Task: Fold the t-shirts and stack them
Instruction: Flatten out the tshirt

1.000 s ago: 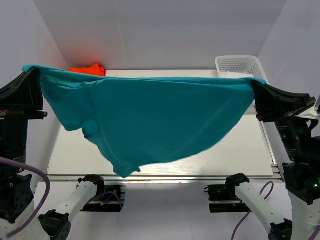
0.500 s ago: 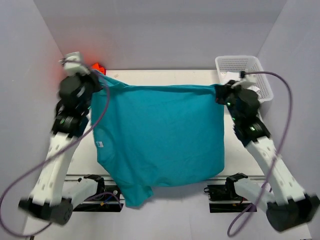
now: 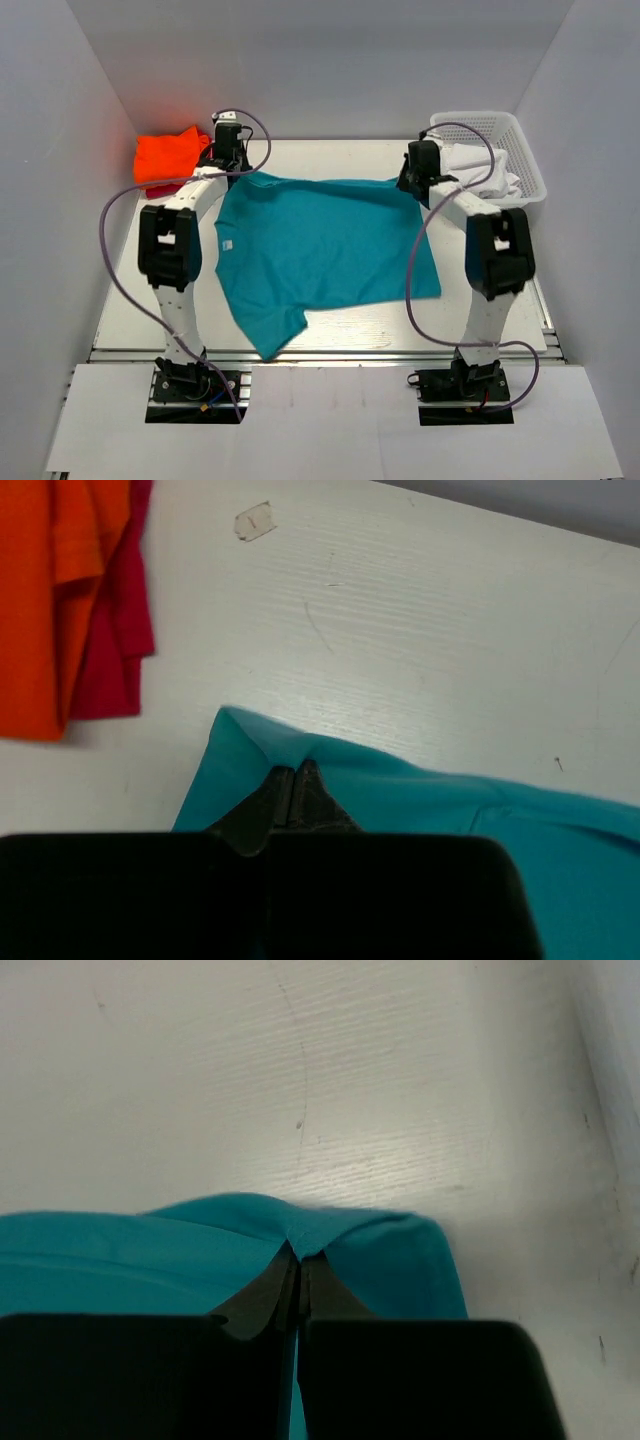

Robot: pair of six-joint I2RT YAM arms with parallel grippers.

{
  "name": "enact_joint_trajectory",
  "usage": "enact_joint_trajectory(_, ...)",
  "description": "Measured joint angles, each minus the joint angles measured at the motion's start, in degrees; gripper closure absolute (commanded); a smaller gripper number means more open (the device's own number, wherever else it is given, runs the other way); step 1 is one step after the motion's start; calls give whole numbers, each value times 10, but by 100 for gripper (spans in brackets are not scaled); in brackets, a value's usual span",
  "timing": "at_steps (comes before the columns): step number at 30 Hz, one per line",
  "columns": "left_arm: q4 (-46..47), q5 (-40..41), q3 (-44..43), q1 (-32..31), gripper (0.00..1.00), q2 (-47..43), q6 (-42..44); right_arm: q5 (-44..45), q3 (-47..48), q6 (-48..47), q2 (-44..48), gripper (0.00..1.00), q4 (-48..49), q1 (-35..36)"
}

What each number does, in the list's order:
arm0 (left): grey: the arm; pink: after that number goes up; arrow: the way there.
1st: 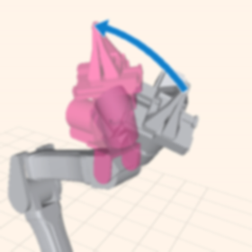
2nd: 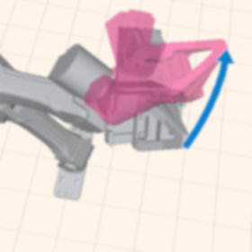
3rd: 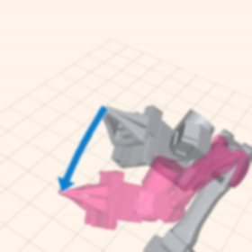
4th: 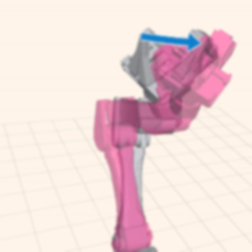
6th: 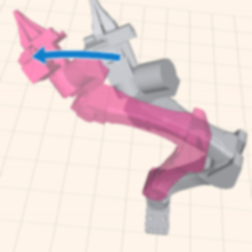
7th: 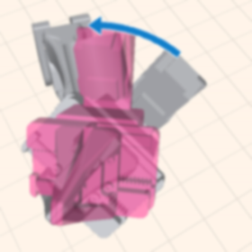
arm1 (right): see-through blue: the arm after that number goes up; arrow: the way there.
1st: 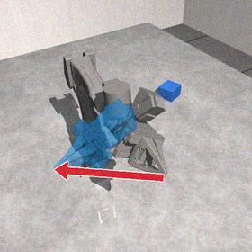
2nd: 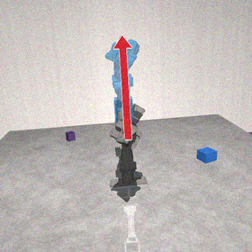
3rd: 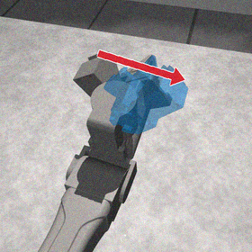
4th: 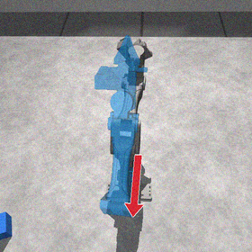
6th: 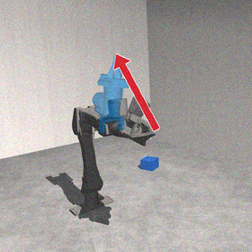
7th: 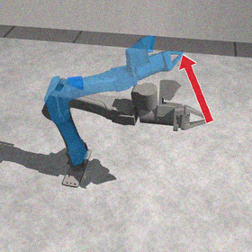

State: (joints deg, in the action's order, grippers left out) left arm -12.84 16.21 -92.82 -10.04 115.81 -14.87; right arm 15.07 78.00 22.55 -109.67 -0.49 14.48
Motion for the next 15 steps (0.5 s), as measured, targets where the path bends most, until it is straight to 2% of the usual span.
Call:
enact_joint_trajectory(3, 4, -33, -57, 10, 100, 67, 5, -14, 84, -3, -79, 100, -16, -10)
enact_joint_trajectory(7, 5, -69, -95, 16, 100, 106, 9, -26, 160, -9, -144, 100, -27, -20)
enact_joint_trajectory(12, 14, -97, -98, 16, 100, 104, 9, -35, 189, -25, -157, 100, -37, -26)
enact_joint_trajectory(15, 14, -110, -53, 16, 100, 74, 5, -38, 199, -41, -156, 100, -37, -29)
